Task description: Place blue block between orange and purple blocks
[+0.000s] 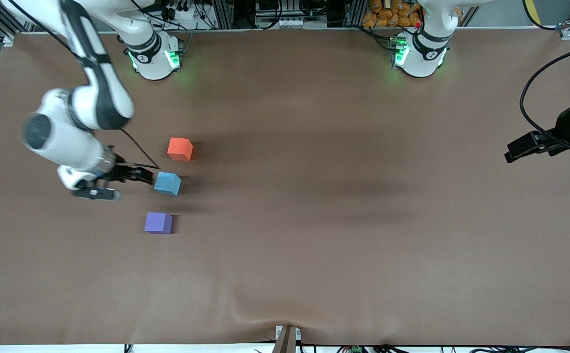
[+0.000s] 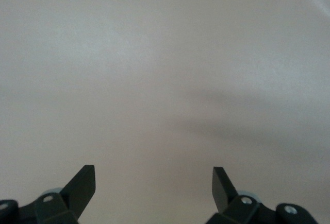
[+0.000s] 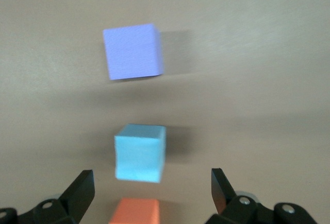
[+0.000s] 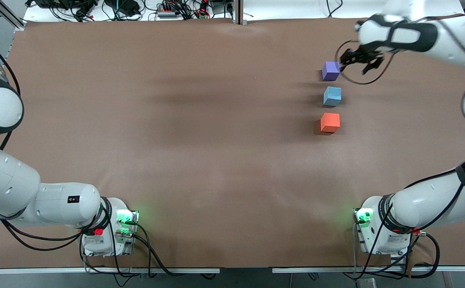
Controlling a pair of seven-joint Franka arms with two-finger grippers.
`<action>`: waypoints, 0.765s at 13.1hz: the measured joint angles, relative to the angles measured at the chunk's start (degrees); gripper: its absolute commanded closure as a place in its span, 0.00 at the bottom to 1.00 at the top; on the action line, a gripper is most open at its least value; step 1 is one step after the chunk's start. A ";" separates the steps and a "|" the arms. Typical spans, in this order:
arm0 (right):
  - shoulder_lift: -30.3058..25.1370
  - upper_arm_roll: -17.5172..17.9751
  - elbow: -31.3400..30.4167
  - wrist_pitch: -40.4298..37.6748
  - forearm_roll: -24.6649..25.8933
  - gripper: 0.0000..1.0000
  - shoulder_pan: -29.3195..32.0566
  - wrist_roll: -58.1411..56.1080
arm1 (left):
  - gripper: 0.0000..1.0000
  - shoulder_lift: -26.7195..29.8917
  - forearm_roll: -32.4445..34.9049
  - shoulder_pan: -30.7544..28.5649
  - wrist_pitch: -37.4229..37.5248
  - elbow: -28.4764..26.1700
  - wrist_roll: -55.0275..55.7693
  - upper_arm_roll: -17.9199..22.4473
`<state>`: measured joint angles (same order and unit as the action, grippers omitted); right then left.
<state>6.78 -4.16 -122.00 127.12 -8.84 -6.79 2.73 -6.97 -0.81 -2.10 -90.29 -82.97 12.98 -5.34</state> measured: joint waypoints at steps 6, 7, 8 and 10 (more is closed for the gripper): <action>-8.63 -0.13 15.36 -27.24 4.30 0.00 8.38 -10.09 | 0.00 5.39 -0.12 -0.04 -1.47 -5.89 1.11 -0.98; -8.73 0.17 18.44 -30.18 5.26 0.00 8.37 -10.09 | 0.00 5.39 -0.11 -0.19 -1.52 -5.95 0.70 -0.88; -8.75 0.64 21.47 -32.95 6.03 0.00 8.35 -10.09 | 0.00 5.39 -0.11 -0.48 -1.59 -6.03 0.54 -0.82; -8.73 1.06 26.89 -36.78 6.66 0.00 8.32 -10.08 | 0.00 5.42 -0.11 -1.14 -1.68 -6.07 0.48 -0.79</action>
<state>-1.95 -3.10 -95.10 90.34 -2.18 1.53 -7.35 -1.55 -0.93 -3.24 -91.96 -89.04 13.46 -6.13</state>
